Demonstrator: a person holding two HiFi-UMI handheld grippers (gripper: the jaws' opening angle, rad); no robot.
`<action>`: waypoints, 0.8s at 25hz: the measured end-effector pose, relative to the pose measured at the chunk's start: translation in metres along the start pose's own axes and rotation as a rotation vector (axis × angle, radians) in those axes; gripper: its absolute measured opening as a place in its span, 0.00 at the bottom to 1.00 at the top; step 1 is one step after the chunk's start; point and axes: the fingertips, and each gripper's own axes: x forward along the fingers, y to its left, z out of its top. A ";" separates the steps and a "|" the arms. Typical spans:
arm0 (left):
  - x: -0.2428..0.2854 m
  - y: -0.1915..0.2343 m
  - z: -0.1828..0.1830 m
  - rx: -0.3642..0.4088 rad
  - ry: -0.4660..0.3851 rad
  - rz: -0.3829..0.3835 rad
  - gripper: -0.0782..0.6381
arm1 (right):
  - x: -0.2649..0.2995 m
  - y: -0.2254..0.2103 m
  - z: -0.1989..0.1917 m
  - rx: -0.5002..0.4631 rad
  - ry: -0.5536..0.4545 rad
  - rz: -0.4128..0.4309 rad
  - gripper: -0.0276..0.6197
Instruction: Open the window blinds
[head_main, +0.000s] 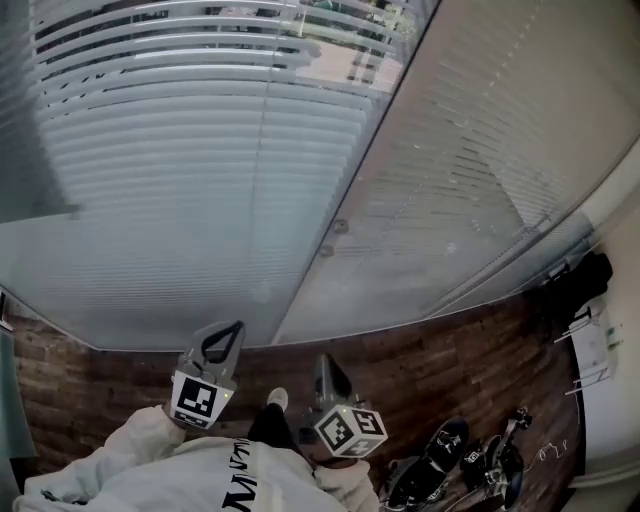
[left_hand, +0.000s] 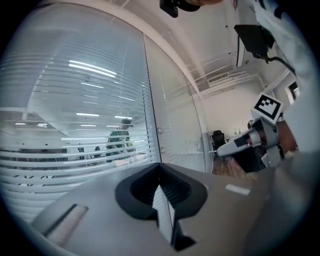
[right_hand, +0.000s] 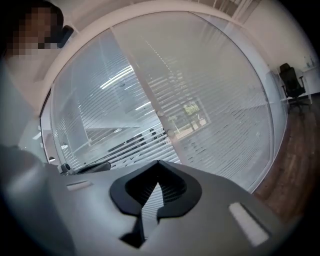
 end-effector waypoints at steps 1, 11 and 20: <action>-0.010 0.000 -0.005 -0.003 0.002 -0.004 0.11 | -0.006 0.004 -0.005 -0.009 -0.010 -0.010 0.04; -0.121 0.000 -0.021 -0.018 -0.009 -0.058 0.11 | -0.075 0.081 -0.054 -0.045 -0.079 -0.077 0.04; -0.164 -0.023 -0.011 -0.056 -0.005 -0.146 0.11 | -0.117 0.109 -0.076 -0.062 -0.073 -0.158 0.04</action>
